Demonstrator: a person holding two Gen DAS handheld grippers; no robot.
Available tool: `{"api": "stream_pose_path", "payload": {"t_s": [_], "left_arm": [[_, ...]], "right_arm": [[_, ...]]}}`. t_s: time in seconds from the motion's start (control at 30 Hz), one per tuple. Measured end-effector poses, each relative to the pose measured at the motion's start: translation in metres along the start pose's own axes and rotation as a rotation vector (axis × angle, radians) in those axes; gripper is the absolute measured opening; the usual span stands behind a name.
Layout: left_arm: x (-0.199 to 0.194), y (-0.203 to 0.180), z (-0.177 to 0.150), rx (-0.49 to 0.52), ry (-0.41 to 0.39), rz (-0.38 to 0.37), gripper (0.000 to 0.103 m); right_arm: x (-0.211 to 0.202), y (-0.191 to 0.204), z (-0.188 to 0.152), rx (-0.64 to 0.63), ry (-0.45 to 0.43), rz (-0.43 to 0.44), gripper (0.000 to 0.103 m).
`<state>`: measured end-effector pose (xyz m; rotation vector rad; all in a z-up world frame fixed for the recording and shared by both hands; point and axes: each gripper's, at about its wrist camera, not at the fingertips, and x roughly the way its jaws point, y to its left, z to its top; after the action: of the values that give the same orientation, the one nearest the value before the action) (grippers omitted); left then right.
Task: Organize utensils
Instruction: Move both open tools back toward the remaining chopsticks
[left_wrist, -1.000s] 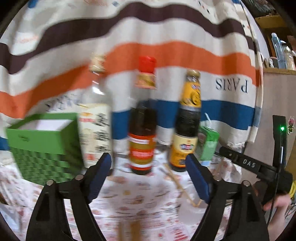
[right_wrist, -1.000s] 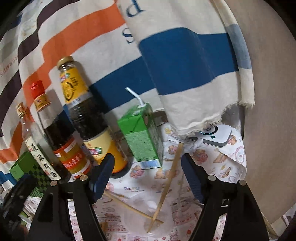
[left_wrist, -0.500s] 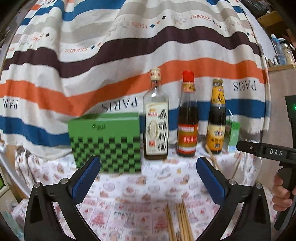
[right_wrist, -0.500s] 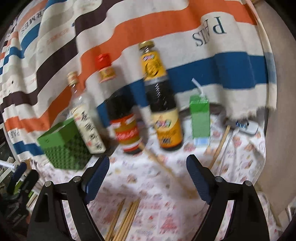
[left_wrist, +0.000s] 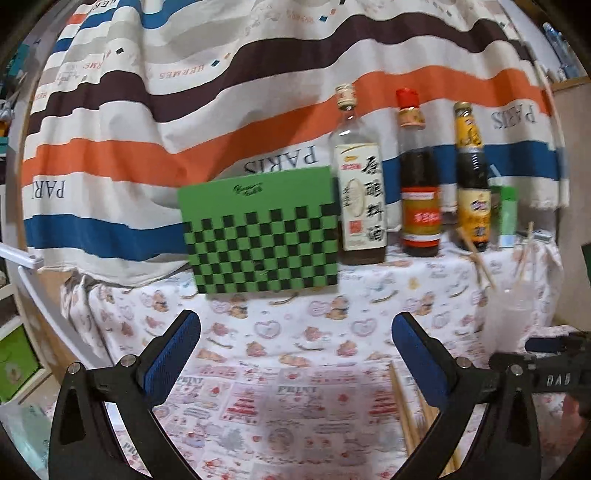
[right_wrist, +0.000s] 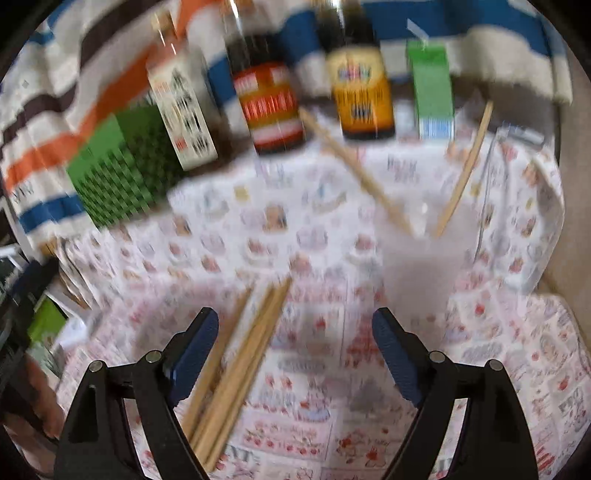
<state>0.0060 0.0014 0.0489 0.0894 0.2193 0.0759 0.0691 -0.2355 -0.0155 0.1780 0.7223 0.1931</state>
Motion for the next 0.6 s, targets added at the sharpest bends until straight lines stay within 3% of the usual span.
{"api": "stream_pose_path", "payload": {"t_s": [0.17,0.27,0.4,0.6], "left_arm": [[0.008,0.008,-0.004,-0.05,0.04,-0.029,0.103],[0.014,0.012,-0.005,-0.091,0.094,-0.044,0.103],[0.017,0.016,-0.007,-0.155,0.146,-0.092,0.103],[0.031,0.022,-0.013,-0.176,0.209,-0.061,0.103]], "right_arm": [[0.017,0.005,-0.012,-0.009,0.084,0.011,0.087],[0.029,0.014,-0.02,-0.049,0.165,-0.042,0.087],[0.04,0.021,-0.029,-0.081,0.237,-0.009,0.087],[0.041,0.031,-0.036,-0.127,0.255,0.032,0.086]]}}
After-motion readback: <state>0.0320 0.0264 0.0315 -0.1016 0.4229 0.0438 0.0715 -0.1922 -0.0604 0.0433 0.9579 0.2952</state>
